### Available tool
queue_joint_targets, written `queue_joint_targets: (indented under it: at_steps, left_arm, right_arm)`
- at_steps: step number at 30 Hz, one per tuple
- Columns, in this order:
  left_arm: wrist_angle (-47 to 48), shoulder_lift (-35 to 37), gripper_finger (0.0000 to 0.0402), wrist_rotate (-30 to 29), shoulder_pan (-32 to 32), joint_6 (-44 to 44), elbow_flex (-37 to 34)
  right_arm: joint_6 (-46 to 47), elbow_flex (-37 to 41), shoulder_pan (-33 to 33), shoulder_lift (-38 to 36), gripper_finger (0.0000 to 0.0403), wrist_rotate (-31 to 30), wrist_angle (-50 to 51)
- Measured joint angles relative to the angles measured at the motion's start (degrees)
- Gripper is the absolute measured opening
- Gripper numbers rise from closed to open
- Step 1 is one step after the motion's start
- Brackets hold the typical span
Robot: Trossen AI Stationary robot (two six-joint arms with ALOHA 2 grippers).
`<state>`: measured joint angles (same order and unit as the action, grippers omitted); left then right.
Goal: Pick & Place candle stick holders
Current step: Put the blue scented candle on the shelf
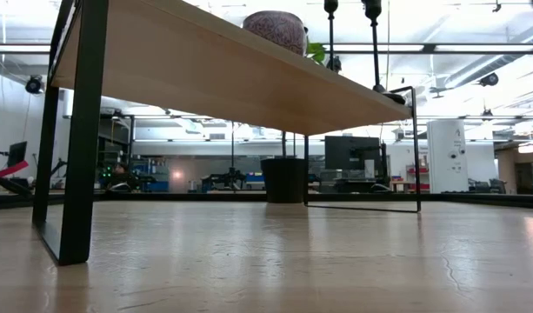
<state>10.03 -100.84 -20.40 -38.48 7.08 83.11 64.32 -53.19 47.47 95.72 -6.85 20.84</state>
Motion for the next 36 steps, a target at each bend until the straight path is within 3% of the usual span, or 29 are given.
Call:
queue_joint_targets:
  at_steps: [4, 11, 20, 32, 36]
  left_arm:
    - [-0.67, 0.00, 0.0094, 0.83, 0.00, -1.14, 0.00]
    - [-4.25, -1.27, 0.0094, 9.92, 1.00, -1.51, 0.02]
    - [-6.82, -3.20, 0.0094, 10.06, 2.33, -6.15, 0.00]
    - [-9.55, -3.35, 0.0094, 10.28, 6.09, -13.42, 0.04]
    - [-9.47, -3.87, 0.0094, 13.59, 6.95, -14.35, 0.04]
  right_arm:
    - [-3.44, -2.12, -1.94, 0.00, 0.0009, -0.05, 0.04]
    - [-12.87, -9.42, -5.90, 0.00, 0.0009, 0.61, -0.02]
    - [-21.99, -16.82, -9.01, -0.02, 0.0009, 1.40, -0.01]
    - [-25.47, -18.46, -11.98, -0.02, 0.0008, 2.66, -0.18]
    - [-26.34, -18.67, -12.68, -0.02, 0.0008, 3.06, -0.14]
